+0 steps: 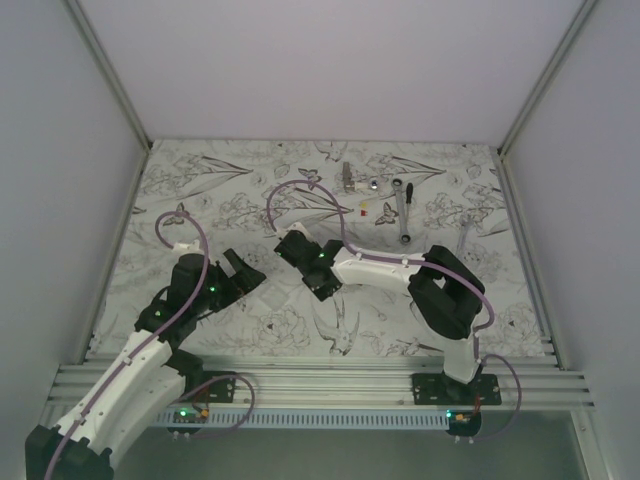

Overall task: Snap on the fuse box
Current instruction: Install the fuse at the fuse box base.

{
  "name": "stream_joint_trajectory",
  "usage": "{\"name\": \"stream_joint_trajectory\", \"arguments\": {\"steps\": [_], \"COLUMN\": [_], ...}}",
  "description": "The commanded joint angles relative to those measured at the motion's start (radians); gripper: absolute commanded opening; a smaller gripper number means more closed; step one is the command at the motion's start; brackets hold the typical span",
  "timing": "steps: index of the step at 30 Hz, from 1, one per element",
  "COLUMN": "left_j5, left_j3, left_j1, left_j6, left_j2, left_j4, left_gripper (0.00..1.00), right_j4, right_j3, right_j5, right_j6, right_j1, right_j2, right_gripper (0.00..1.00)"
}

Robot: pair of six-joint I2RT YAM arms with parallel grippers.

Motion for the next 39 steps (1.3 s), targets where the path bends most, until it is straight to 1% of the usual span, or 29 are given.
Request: {"name": "stream_joint_trajectory", "arguments": {"steps": [1,6,11,16,19,25,29,34,39], "left_j5": [0.016,0.015,0.019,0.02,0.02,0.02,0.021,0.02,0.02], "left_j3": [-0.013,-0.015,-0.014,-0.015,-0.014,-0.011,-0.009,-0.009,-0.009], "left_j1": [0.008,0.008,0.007,0.006,0.007,0.007,0.007,0.007,0.007], "left_j6": [-0.005,-0.007,-0.008,-0.008,-0.008,-0.008,-0.008,-0.006,-0.005], "left_j2": [-0.006,-0.006,-0.005,-0.005,-0.004,-0.002,-0.003,0.0,0.004], "left_j4": [-0.02,-0.019,-0.018,-0.02,-0.019,-0.019,-0.019,-0.019,-0.018], "left_gripper": [1.0,1.0,1.0,1.0,1.0,1.0,1.0,1.0,1.0], "right_j4": [-0.018,0.021,0.023,0.021,0.021,0.021,0.024,0.029,0.056], "right_j3": [0.017,-0.015,-0.008,-0.003,-0.001,0.001,0.002,-0.001,-0.009], "right_j5": [-0.022,-0.068,-0.083,-0.082,-0.082,-0.082,-0.08,-0.072,-0.125], "right_j6": [-0.027,-0.082,-0.097,-0.091,-0.084,-0.076,-0.068,-0.06,-0.052], "right_j1": [0.004,0.006,0.006,0.006,0.006,0.004,0.004,0.0,-0.024], "right_j2": [0.028,0.003,0.014,0.015,0.002,-0.038,-0.063,-0.093,-0.115], "right_gripper": [0.0,0.0,0.0,0.1,0.19,0.3,0.33,0.36,0.33]}}
